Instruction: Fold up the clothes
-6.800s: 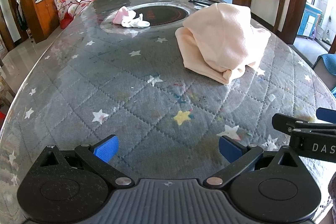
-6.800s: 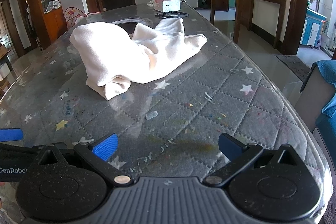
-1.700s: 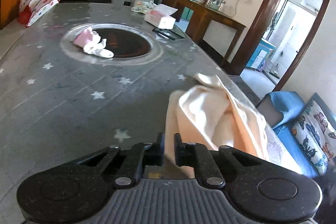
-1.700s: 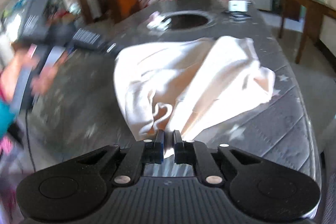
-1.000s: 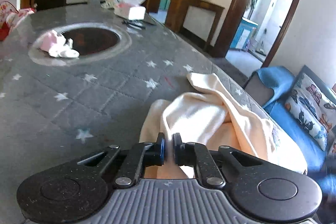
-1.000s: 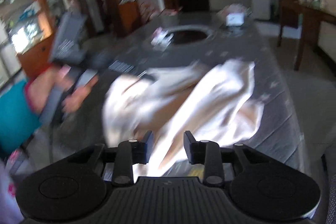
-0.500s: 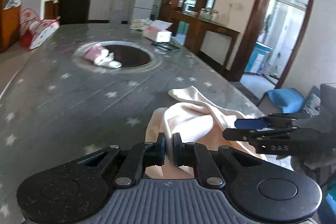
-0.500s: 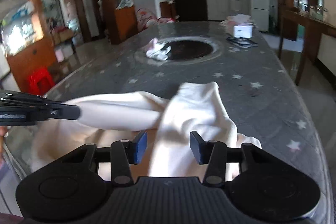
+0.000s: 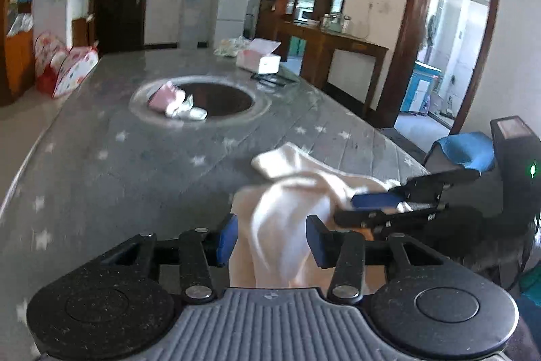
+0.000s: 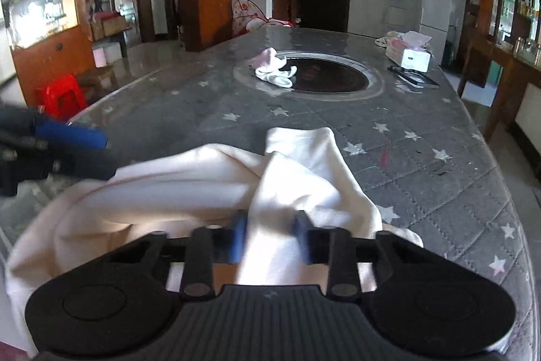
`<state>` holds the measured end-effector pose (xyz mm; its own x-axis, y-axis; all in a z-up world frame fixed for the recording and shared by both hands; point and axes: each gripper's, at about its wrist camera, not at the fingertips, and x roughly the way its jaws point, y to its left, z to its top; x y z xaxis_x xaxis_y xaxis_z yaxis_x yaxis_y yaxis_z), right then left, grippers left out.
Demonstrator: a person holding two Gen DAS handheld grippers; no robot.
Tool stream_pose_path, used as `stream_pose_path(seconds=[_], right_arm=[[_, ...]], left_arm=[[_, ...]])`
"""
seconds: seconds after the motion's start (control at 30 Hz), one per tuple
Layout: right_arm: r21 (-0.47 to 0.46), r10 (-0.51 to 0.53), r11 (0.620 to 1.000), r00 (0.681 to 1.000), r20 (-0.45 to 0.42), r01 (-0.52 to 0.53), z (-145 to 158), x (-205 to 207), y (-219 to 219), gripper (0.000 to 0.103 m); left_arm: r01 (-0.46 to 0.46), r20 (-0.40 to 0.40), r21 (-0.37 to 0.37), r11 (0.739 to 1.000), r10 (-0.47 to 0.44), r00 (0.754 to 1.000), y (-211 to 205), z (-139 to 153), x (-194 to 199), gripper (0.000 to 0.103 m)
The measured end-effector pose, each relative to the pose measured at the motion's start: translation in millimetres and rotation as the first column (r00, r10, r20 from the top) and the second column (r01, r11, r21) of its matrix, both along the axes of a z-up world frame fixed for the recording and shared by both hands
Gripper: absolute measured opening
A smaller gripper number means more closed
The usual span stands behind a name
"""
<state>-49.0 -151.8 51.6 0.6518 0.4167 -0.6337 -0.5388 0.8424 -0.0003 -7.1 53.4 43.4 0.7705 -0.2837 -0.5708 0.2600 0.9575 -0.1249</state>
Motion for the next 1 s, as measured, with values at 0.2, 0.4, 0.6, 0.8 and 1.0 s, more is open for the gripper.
stream_pose_path(seconds=[0.2, 0.4, 0.6, 0.8, 1.0], right_arm=[[0.029, -0.033, 0.999, 0.997, 0.066, 0.031, 15, -9, -16, 0.003], [0.041, -0.136, 0.990, 0.985, 0.105, 0.132, 25, -12, -47, 0.002], [0.064, -0.243, 0.969, 0.963, 0.114, 0.237, 27, -15, -76, 0.002], [0.099, -0.361, 0.931, 0.925, 0.118, 0.351, 26, -13, -104, 0.002], [0.092, -0.503, 0.864, 0.857, 0.114, 0.495, 21, -23, -139, 0.002]], left_arm=[[0.046, -0.053, 0.047, 0.998, -0.043, 0.998, -22, -13, 45, 0.048], [0.084, -0.060, 0.093, 0.992, -0.079, 0.995, -43, -21, 69, 0.061], [0.182, -0.065, 0.125, 0.975, -0.175, 0.982, -58, -31, 77, 0.030], [0.128, -0.022, 0.020, 0.992, -0.128, 0.992, -34, -26, 62, 0.006], [-0.076, 0.031, -0.090, 0.993, 0.079, 0.996, 33, -4, 31, 0.005]])
